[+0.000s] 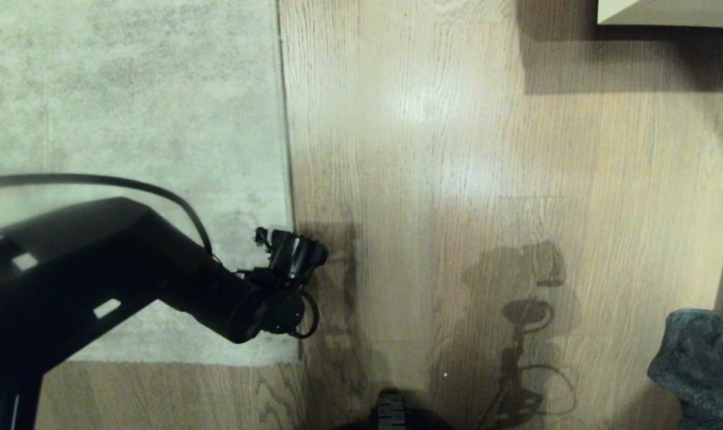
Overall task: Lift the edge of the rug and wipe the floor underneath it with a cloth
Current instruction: Lift up the carpet
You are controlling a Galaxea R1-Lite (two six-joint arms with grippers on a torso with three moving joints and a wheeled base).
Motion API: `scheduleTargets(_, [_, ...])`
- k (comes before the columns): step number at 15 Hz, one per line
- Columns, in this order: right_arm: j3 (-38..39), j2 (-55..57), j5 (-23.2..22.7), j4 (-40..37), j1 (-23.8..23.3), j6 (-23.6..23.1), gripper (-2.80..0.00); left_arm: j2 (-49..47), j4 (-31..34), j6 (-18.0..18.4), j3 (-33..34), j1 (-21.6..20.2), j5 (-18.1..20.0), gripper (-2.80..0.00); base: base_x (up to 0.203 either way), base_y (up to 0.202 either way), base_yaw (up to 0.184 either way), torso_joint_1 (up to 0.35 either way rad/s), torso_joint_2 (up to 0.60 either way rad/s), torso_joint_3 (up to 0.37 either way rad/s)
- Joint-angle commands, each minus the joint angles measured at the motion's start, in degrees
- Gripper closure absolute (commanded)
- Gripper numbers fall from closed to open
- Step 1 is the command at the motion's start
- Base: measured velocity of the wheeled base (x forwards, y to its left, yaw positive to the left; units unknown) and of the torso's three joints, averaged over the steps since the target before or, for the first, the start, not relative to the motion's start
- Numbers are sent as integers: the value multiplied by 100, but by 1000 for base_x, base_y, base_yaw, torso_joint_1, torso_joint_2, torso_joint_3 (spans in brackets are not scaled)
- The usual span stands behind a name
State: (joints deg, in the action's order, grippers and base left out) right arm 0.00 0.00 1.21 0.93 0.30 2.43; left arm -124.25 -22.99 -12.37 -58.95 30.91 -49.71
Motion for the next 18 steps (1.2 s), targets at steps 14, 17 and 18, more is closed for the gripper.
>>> scheduleTargets(14, [0, 9, 0, 4, 5, 3, 0, -469, 75, -37, -829, 344, -3, -280, 0, 0, 0, 0, 0, 0])
scheduleTargets(17, [0, 9, 2, 4, 5, 3, 0, -413, 89, -46, -803, 363, -3, -280, 0, 0, 0, 0, 0, 0])
scheduleTargets(18, [0, 9, 2, 4, 5, 3, 0, -335, 149, -46, -764, 357, -3, -280, 0, 0, 0, 0, 0, 0])
